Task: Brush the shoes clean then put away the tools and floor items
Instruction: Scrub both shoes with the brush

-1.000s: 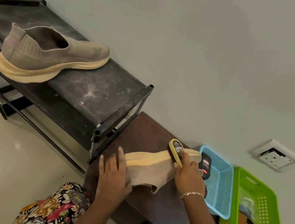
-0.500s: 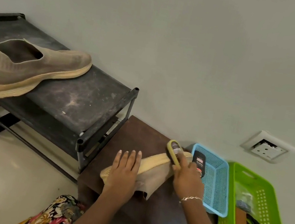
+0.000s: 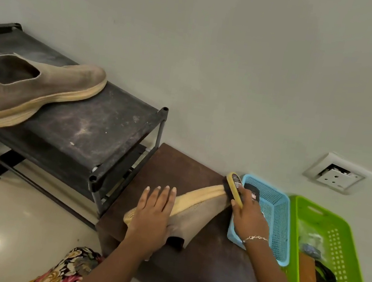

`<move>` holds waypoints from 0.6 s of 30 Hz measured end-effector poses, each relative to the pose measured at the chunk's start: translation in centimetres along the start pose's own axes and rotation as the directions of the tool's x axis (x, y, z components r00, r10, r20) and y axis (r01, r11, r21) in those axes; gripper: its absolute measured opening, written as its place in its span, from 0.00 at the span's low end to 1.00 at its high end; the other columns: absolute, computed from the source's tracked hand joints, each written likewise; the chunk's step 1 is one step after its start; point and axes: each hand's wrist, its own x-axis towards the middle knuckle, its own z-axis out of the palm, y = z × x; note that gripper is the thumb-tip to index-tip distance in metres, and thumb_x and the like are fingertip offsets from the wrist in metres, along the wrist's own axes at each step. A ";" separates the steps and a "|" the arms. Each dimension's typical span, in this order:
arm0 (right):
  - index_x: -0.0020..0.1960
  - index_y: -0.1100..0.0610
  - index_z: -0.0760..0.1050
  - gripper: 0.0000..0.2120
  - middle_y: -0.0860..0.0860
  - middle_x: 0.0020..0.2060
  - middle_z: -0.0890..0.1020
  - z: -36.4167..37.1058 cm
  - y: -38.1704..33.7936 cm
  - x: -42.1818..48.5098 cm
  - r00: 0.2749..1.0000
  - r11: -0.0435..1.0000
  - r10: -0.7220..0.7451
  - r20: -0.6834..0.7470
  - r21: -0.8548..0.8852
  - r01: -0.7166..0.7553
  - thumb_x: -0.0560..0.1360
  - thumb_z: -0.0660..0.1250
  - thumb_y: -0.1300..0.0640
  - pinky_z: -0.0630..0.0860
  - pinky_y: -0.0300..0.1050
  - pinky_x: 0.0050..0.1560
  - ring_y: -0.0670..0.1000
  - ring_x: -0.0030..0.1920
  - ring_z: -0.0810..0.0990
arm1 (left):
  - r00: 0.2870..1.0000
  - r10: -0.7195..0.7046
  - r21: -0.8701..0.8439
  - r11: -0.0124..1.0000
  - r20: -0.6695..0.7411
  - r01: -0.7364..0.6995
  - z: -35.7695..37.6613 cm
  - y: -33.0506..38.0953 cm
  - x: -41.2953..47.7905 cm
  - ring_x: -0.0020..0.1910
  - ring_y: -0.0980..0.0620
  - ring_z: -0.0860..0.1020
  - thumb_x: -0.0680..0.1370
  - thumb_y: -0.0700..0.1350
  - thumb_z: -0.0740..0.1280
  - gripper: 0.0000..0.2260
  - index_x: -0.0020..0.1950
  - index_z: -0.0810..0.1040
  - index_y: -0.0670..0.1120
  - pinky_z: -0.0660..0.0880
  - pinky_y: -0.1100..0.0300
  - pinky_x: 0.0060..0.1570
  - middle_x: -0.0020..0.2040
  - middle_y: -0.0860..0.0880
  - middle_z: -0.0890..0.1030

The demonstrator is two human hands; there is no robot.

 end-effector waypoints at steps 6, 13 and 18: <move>0.66 0.53 0.63 0.17 0.62 0.54 0.78 0.1 1.1 0.7 0.966 0.926 0.257 0.023 0.281 -0.253 0.79 0.56 0.52 0.73 0.55 0.53 0.63 0.53 0.77 | 1.000 0.016 -0.013 1.000 -0.004 -0.017 -0.2 -0.1 0.1 0.65 0.42 0.72 0.64 0.60 0.74 0.44 0.73 0.60 0.41 0.60 0.43 0.67 0.67 0.42 0.72; 0.64 0.51 0.66 0.16 0.51 0.58 0.72 3.4 -1.2 -7.1 0.851 0.356 0.508 -0.135 0.932 -0.065 0.77 0.62 0.54 0.67 0.45 0.57 0.49 0.57 0.71 | 0.998 -0.070 0.007 0.998 0.006 0.070 -1.2 1.6 1.3 0.66 0.46 0.71 0.74 0.61 0.53 0.32 0.68 0.70 0.39 0.46 0.48 0.71 0.66 0.42 0.74; 0.65 0.52 0.64 0.22 0.44 0.52 0.74 4.5 -1.8 -8.2 0.834 0.278 0.530 -0.153 0.960 -0.001 0.74 0.63 0.49 0.69 0.32 0.51 0.38 0.49 0.74 | 0.992 0.066 -0.049 0.996 -0.104 -0.071 -2.6 6.6 5.6 0.76 0.53 0.50 0.79 0.57 0.55 0.30 0.76 0.49 0.46 0.36 0.54 0.72 0.76 0.49 0.54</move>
